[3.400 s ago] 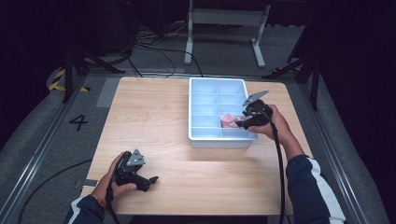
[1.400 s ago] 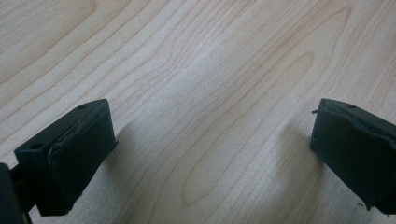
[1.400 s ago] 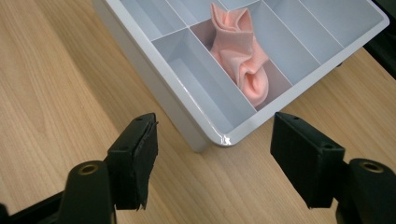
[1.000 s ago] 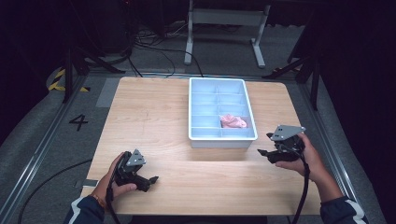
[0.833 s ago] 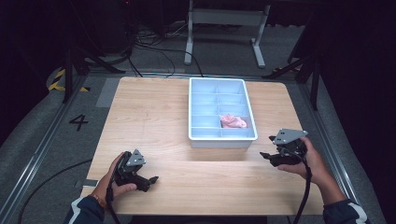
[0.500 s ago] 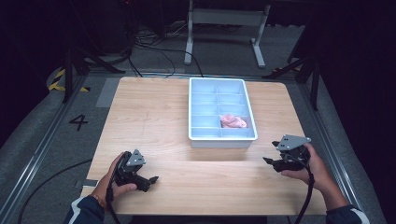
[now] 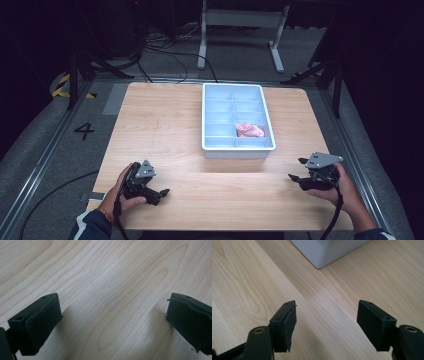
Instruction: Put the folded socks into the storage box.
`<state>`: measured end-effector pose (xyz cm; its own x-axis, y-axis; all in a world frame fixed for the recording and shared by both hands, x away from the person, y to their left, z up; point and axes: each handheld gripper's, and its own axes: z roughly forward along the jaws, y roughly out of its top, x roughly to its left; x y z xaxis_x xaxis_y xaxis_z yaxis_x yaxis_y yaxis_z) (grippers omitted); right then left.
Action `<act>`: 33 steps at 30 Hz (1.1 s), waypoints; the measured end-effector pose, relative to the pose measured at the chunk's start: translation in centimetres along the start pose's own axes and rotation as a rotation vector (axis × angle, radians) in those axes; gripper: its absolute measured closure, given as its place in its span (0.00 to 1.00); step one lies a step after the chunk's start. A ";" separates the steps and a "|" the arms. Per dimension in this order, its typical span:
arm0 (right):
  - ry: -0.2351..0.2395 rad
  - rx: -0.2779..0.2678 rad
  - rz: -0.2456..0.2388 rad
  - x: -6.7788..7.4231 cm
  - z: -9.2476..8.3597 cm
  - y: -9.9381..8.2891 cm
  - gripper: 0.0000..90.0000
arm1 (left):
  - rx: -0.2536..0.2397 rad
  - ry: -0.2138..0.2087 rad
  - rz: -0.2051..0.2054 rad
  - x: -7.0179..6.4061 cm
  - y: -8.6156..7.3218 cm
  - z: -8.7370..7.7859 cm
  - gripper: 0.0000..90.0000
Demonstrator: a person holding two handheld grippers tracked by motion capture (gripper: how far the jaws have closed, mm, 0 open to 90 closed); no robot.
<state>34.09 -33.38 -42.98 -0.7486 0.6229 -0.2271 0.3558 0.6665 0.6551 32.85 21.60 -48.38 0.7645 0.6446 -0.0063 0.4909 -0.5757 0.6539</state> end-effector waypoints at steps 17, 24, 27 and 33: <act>0.015 -0.048 0.149 -0.4 0.2 -5.2 0.35 | -0.001 -0.002 0.000 0.0 0.0 0.0 0.00; 0.028 -0.070 0.214 -0.4 0.4 -7.0 0.33 | 0.000 -0.001 -0.001 0.0 0.0 0.0 0.00; 0.031 -0.077 0.242 -0.4 0.6 -7.7 0.32 | 0.000 0.000 -0.007 0.0 0.0 0.0 0.00; 0.030 -0.084 0.300 -0.6 0.4 -8.5 0.25 | -0.001 0.001 -0.010 0.0 0.0 0.1 0.00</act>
<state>31.77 -39.27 -48.72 -0.6339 0.7734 0.0053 0.5165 0.4182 0.7472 32.91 21.57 -48.41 0.7591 0.6508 -0.0126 0.4983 -0.5685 0.6546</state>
